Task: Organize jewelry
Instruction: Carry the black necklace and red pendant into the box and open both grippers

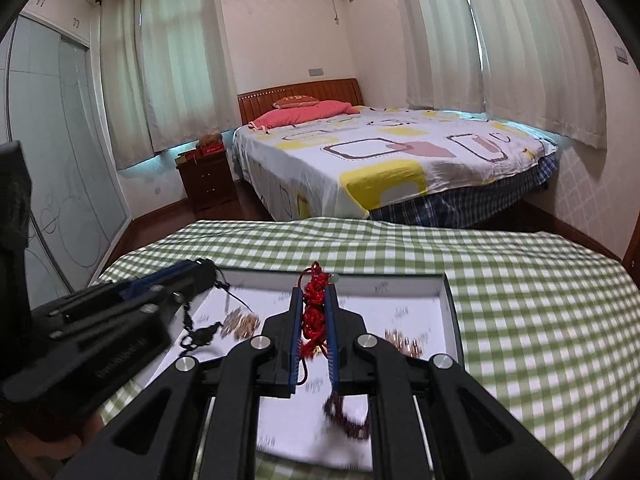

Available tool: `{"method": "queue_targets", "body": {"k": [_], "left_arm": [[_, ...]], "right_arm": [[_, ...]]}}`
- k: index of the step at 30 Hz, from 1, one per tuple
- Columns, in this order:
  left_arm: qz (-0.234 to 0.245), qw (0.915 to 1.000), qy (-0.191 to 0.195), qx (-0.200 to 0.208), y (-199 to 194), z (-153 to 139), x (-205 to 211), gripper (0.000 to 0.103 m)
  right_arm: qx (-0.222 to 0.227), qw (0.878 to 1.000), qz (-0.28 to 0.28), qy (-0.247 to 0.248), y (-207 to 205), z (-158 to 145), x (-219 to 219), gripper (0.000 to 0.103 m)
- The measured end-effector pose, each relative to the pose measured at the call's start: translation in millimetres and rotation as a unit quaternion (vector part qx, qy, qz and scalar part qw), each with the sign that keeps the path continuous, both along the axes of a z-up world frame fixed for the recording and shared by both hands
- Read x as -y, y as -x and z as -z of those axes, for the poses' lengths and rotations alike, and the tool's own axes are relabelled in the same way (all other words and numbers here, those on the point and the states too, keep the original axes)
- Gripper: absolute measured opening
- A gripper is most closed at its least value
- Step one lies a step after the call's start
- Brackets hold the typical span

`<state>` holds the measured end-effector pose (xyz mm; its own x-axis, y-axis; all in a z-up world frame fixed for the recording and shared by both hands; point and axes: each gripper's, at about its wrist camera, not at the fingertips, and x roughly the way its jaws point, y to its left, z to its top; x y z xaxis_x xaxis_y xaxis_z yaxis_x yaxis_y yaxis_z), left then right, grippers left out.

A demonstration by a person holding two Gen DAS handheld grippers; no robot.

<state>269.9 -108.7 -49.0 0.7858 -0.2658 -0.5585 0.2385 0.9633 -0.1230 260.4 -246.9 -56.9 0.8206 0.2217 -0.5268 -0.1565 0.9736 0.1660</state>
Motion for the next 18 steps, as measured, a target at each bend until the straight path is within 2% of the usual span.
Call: {"method": "queue_targets", "body": {"k": [3, 10, 13, 18], "left_arm": [[-0.006, 0.9994, -0.016, -0.030, -32, 21, 7, 0.017], [-0.025, 0.9940, -0.044, -0.097, -78, 65, 13, 0.017], [-0.026, 0.9907, -0.049, -0.125, -88, 76, 13, 0.017], [-0.024, 0.9876, -0.062, -0.142, -94, 80, 16, 0.017]], "right_arm": [[-0.009, 1.000, 0.000, 0.001, -22, 10, -1, 0.011], [-0.072, 0.997, 0.007, -0.005, -66, 50, 6, 0.011], [-0.096, 0.995, 0.012, -0.004, -75, 62, 9, 0.011], [-0.123, 0.992, 0.010, 0.002, -80, 68, 7, 0.014]]}}
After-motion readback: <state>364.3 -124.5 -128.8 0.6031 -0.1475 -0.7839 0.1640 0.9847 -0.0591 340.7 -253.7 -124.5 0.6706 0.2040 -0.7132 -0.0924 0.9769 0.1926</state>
